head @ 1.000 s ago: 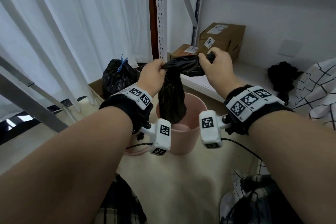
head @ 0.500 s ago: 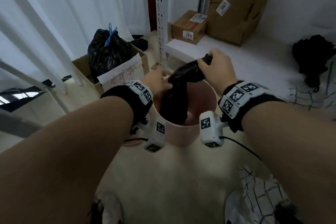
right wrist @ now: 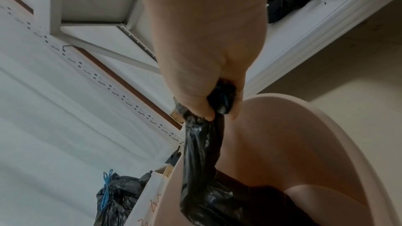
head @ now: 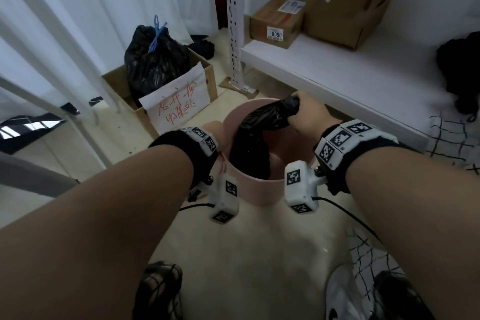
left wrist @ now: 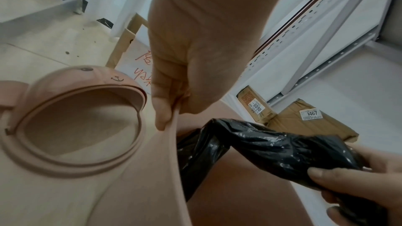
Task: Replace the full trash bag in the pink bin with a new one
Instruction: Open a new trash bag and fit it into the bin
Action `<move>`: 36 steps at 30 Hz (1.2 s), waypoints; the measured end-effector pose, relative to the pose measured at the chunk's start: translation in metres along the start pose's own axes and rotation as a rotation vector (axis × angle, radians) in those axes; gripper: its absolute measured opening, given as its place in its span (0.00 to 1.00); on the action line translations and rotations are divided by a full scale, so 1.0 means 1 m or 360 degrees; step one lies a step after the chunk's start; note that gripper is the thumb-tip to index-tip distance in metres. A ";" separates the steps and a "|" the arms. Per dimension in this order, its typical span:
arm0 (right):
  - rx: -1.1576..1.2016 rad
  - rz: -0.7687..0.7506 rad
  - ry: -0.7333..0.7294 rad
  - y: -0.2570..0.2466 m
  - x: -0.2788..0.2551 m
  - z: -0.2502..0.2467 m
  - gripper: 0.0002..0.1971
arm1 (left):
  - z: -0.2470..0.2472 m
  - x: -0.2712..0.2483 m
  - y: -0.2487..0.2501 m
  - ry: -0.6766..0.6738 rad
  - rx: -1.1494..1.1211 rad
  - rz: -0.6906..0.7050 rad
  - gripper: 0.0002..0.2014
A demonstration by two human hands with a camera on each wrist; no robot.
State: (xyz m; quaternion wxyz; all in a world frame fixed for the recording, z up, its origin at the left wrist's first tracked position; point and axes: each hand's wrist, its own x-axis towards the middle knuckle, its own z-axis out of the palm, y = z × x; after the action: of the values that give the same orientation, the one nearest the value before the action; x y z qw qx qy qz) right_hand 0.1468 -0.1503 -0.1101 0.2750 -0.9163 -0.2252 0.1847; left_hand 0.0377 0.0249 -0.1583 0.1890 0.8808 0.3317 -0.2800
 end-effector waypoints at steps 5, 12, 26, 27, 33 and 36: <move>0.0098 -0.0124 0.0355 -0.011 -0.008 -0.006 0.18 | -0.013 -0.021 -0.002 0.0348 0.0119 0.0156 0.17; -0.0030 -0.0448 0.0322 -0.045 -0.019 -0.015 0.09 | -0.051 -0.077 0.044 0.0079 -0.1773 0.0745 0.16; 0.0788 -0.0449 0.0007 -0.077 -0.053 -0.039 0.28 | -0.079 -0.102 0.026 -0.0252 -0.1904 0.0879 0.23; 0.0743 -0.0465 0.0032 -0.076 -0.052 -0.040 0.27 | -0.081 -0.106 0.027 -0.0343 -0.1872 0.0887 0.27; 0.0558 -0.0489 0.0098 -0.072 -0.047 -0.042 0.15 | -0.082 -0.107 0.035 -0.0007 -0.1774 0.0832 0.07; 0.0605 -0.0534 0.0058 -0.075 -0.051 -0.040 0.15 | -0.081 -0.102 0.038 0.0134 -0.1766 0.0804 0.07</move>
State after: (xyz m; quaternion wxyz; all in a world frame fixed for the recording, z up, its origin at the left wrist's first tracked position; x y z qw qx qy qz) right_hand 0.0998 -0.1370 -0.0240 0.4733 -0.8011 -0.3303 0.1589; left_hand 0.0302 -0.0090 -0.0270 0.6670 0.7127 0.2160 0.0231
